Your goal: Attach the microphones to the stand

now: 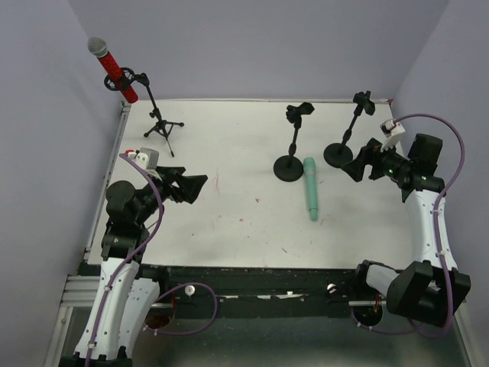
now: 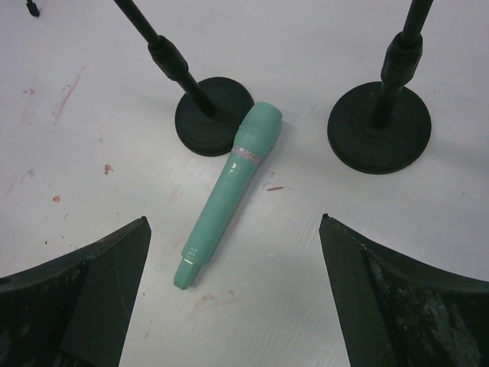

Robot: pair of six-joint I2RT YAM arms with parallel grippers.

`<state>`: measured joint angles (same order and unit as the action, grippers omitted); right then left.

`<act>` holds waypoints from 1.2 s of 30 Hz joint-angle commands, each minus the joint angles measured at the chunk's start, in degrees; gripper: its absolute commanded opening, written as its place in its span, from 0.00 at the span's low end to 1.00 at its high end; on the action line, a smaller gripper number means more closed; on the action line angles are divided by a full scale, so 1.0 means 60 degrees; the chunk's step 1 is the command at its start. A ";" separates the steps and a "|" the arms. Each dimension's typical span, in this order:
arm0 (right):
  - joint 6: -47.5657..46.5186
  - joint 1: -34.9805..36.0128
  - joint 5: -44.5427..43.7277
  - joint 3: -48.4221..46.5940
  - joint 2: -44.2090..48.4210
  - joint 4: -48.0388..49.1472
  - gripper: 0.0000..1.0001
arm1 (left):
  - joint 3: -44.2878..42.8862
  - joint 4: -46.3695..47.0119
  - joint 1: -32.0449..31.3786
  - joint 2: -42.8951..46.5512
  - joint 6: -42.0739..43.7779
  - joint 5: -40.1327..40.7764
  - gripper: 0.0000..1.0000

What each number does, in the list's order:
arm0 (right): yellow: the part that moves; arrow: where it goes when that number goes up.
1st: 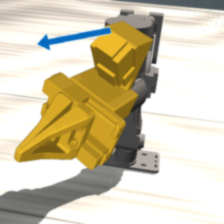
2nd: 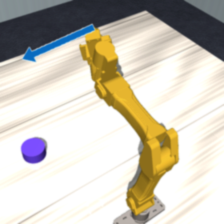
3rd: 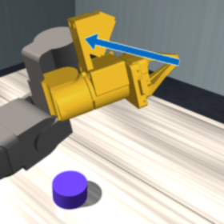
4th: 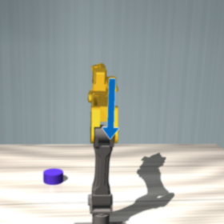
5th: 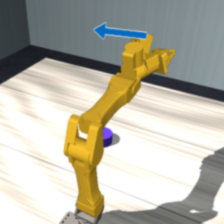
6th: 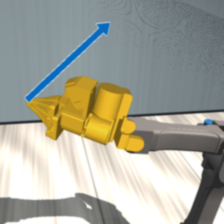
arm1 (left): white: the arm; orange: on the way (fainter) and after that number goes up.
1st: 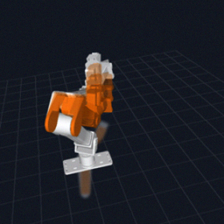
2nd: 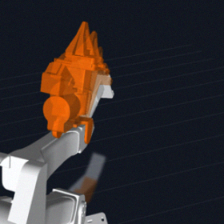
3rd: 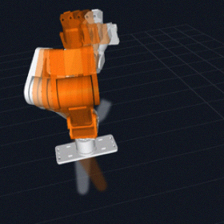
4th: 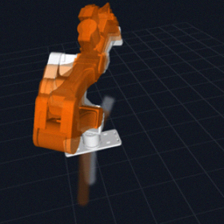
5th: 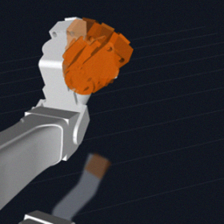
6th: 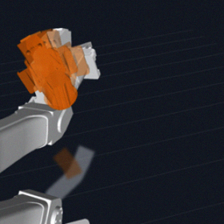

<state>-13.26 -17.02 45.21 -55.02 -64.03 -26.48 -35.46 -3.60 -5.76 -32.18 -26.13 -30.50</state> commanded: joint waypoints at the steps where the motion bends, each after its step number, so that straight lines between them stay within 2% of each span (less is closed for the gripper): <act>1: -0.0909 -0.0167 0.0652 0.0396 -0.0139 0.0531 1.00 | -0.0125 -0.0133 -0.0036 0.0090 0.0107 -0.0190 0.99; 4: -0.1655 -0.0167 0.1062 0.0674 -0.0110 0.0371 1.00 | -0.0110 -0.0133 -0.0036 0.0061 0.0092 -0.0219 0.98; 7: -0.3132 -0.0152 0.2013 0.0967 -0.0022 -0.0636 1.00 | -0.0110 -0.0119 -0.0036 0.0032 0.0092 -0.0234 0.98; 9: -0.3546 -0.0152 0.2337 0.1128 0.0124 -0.1136 1.00 | -0.0125 -0.0119 -0.0036 0.0003 0.0063 -0.0234 0.98; 19: -0.4792 -0.0138 0.1373 0.0895 0.0023 -0.3451 1.00 | -0.0036 0.0277 -0.0036 -0.0129 -0.0245 -0.0776 0.98; 23: -0.4355 -0.0079 0.0744 0.0821 -0.0270 -0.3322 1.00 | -0.0037 0.0219 -0.0022 -0.0173 -0.0201 -0.0688 0.99; 29: -0.2686 -0.0006 -0.0591 0.0908 -0.0578 -0.2048 1.00 | -0.0037 0.0174 -0.0022 -0.0159 -0.0171 -0.0658 0.98; 36: -0.1790 0.1045 -0.1455 0.1392 -0.0666 -0.1081 0.98 | -0.0022 0.0189 -0.0022 -0.0129 -0.0171 -0.0629 0.98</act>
<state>-28.60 -14.61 41.34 -48.34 -67.40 -37.89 -35.44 -3.05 -5.76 -33.26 -27.05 -33.10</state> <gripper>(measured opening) 0.995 0.986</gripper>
